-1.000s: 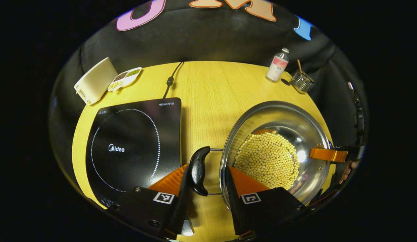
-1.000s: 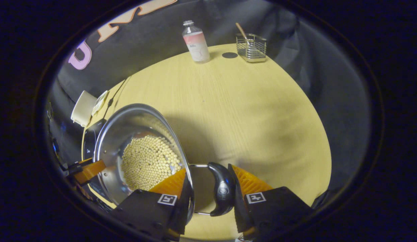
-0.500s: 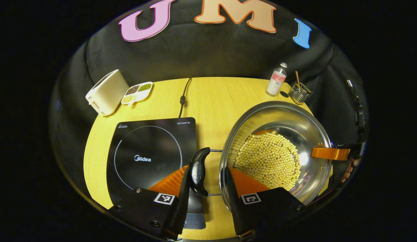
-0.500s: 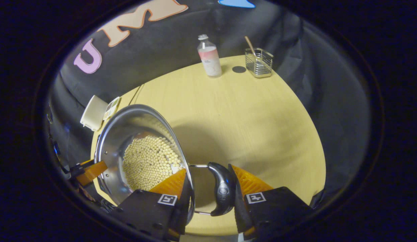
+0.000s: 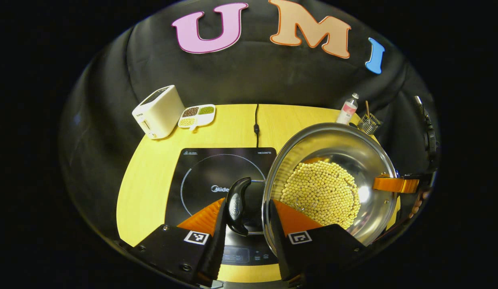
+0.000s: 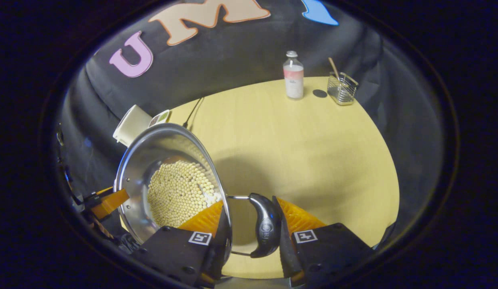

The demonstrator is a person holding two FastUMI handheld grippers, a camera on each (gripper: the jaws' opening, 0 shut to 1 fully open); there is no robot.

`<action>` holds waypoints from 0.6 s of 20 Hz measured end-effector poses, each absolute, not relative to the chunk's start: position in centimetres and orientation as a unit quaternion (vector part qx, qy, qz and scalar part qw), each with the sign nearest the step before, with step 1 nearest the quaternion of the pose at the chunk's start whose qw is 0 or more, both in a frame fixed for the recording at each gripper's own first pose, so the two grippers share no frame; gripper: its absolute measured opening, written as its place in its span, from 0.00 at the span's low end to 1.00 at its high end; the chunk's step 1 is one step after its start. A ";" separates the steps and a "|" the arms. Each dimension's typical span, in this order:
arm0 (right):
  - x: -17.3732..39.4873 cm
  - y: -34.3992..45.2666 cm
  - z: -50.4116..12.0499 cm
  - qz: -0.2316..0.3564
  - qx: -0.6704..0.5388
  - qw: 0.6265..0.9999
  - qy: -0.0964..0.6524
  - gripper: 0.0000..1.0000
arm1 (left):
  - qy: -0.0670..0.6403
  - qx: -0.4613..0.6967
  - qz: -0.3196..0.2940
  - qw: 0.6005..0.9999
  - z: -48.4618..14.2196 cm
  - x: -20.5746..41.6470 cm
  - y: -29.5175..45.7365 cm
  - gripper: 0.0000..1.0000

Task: First push the handle of the pot to place it horizontally, then grasp the pot with both hands and set it on the induction cooktop.

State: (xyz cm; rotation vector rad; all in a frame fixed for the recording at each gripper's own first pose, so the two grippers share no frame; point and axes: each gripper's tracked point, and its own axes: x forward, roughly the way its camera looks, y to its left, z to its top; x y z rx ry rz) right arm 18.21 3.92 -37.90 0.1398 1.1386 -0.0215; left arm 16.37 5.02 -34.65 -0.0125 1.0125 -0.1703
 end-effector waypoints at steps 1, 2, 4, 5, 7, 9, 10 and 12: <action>18.0 5.0 -37.5 -0.015 0.066 0.840 0.538 0.52 | 0.482 -0.005 -0.086 0.872 -34.5 16.6 6.1 0.57; 18.0 6.1 -37.1 -0.020 0.066 0.841 0.537 0.52 | 0.478 -0.005 -0.091 0.874 -34.3 16.8 7.1 0.57; 18.0 8.3 -36.6 -0.028 0.062 0.845 0.531 0.52 | 0.466 -0.004 -0.102 0.879 -33.9 17.8 9.2 0.57; 18.0 9.4 -36.4 -0.033 0.060 0.846 0.528 0.52 | 0.464 -0.005 -0.107 0.879 -34.1 18.1 10.3 0.57; 18.0 10.9 -36.7 -0.041 0.056 0.849 0.524 0.59 | 0.462 -0.010 -0.115 0.879 -34.5 18.7 12.0 0.57; 18.0 13.3 -36.7 -0.046 0.050 0.851 0.521 0.59 | 0.463 -0.013 -0.121 0.878 -35.1 19.2 13.6 0.58; 18.0 14.1 -36.9 -0.048 0.048 0.850 0.523 0.59 | 0.464 -0.014 -0.122 0.877 -35.4 19.5 14.5 0.58; 18.1 15.6 -37.4 -0.052 0.050 0.848 0.526 0.59 | 0.461 -0.011 -0.124 0.878 -35.8 20.0 15.9 0.58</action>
